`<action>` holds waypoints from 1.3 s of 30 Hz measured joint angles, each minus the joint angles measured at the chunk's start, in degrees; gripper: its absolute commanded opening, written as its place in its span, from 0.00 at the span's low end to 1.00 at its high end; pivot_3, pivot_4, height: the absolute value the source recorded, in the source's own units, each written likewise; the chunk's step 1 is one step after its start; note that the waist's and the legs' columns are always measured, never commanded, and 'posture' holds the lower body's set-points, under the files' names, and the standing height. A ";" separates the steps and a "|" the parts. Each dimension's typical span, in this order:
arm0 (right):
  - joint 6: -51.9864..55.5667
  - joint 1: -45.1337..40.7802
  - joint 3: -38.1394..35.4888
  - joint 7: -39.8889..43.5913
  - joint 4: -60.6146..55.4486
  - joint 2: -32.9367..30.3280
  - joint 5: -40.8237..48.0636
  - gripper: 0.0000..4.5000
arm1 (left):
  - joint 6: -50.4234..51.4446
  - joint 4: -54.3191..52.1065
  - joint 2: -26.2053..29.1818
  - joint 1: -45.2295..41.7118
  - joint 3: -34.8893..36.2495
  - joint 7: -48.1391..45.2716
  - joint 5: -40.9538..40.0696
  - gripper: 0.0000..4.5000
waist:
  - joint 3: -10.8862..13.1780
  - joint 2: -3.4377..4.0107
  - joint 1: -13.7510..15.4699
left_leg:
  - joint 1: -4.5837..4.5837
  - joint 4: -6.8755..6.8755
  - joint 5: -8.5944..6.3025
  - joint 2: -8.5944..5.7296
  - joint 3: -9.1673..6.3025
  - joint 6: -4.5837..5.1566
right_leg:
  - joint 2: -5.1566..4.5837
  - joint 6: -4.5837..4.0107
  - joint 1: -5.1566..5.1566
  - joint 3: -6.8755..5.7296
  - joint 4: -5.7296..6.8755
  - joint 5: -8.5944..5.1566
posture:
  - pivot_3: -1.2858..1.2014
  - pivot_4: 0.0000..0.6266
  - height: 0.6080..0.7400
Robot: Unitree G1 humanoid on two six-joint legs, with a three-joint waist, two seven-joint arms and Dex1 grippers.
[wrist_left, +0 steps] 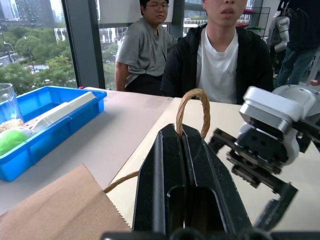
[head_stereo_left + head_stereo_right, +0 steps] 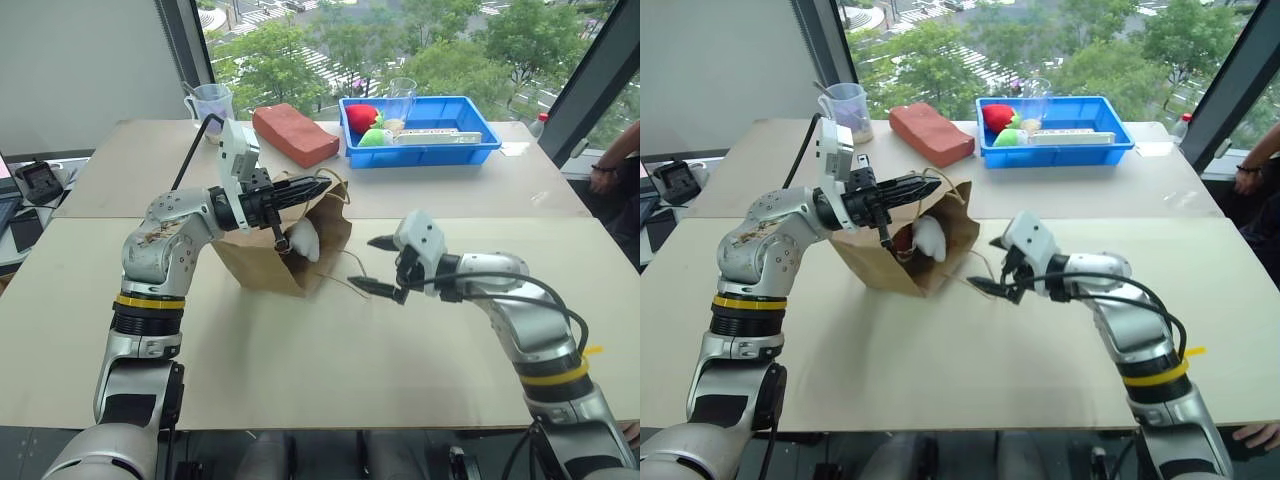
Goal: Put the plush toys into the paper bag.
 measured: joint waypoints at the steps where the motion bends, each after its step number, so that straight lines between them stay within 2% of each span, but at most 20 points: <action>1: 0.18 0.24 0.80 -0.23 0.00 0.32 -0.22 0.99 | 0.00 0.00 -0.01 0.00 0.00 0.02 0.00 0.00 | 0.00 0.00 -0.03 | 0.06 0.00 0.00 0.01 0.00 0.00 | 0.01 0.00 0.06 0.00 0.00 0.00 | 0.52 0.24 1.00; 8: -0.73 0.23 7.05 -3.92 2.84 1.82 -6.02 0.99 | 0.01 -0.01 0.01 0.00 0.00 0.23 0.00 0.00 | 0.00 0.00 0.40 | 0.02 0.04 0.03 -0.02 0.00 0.00 | -0.04 -0.02 0.06 0.00 -0.04 0.02 | 0.52 0.24 1.00; 12: -2.98 0.85 10.19 -3.68 5.30 0.14 -9.73 0.72 | 0.04 -0.26 0.10 0.09 0.04 0.41 -0.01 0.00 | 0.00 0.00 0.58 | -0.08 0.04 0.02 -0.04 -0.02 0.01 | -0.06 -0.02 0.02 -0.03 -0.12 0.02 | 0.52 0.24 1.00; 21: -6.27 0.89 8.23 -3.95 5.70 0.67 -9.82 0.04 | 0.19 -1.71 0.14 0.94 0.09 1.33 -0.05 0.00 | 0.00 -0.01 0.55 | -0.05 0.04 0.02 -0.03 -0.02 0.01 | -0.05 -0.02 0.04 -0.03 -0.11 0.02 | 0.52 0.24 1.00; 22: -6.64 0.89 7.65 -4.20 5.70 0.89 -9.74 0.01 | 0.19 -1.75 0.14 0.94 0.09 1.45 -0.05 0.00 | 0.00 -0.01 0.55 | -0.05 0.04 0.02 -0.03 -0.02 0.01 | -0.04 -0.02 0.04 -0.03 -0.11 0.02 | 0.52 0.24 1.00; 31: -11.60 0.91 -0.55 -6.66 0.93 0.91 -8.80 0.01 | -1.47 1.96 0.09 -0.23 0.58 1.96 0.36 0.00 | 0.00 -0.01 0.57 | -0.06 0.04 0.02 -0.04 -0.03 0.01 | -0.05 -0.02 0.04 -0.04 -0.12 0.02 | 0.52 0.24 1.00; 34: -15.90 0.38 -2.19 -9.66 -0.16 2.36 -9.43 0.01 | -4.67 8.56 -2.04 -5.03 0.65 2.74 1.41 0.00 | 0.05 -0.08 0.66 | -0.09 0.08 0.03 -0.07 -0.04 0.01 | -0.05 -0.02 0.02 -0.06 -0.08 0.02 | 0.52 0.24 1.00; 39: -26.05 -7.24 -4.35 -15.96 -2.02 4.72 -12.28 0.01 | -9.47 16.42 -6.32 -12.68 1.07 3.50 2.49 0.00 | 0.06 -0.10 0.62 | -0.10 0.08 0.04 -0.13 -0.04 0.03 | -0.08 0.02 0.04 -0.06 -0.14 0.06 | 0.52 0.24 1.00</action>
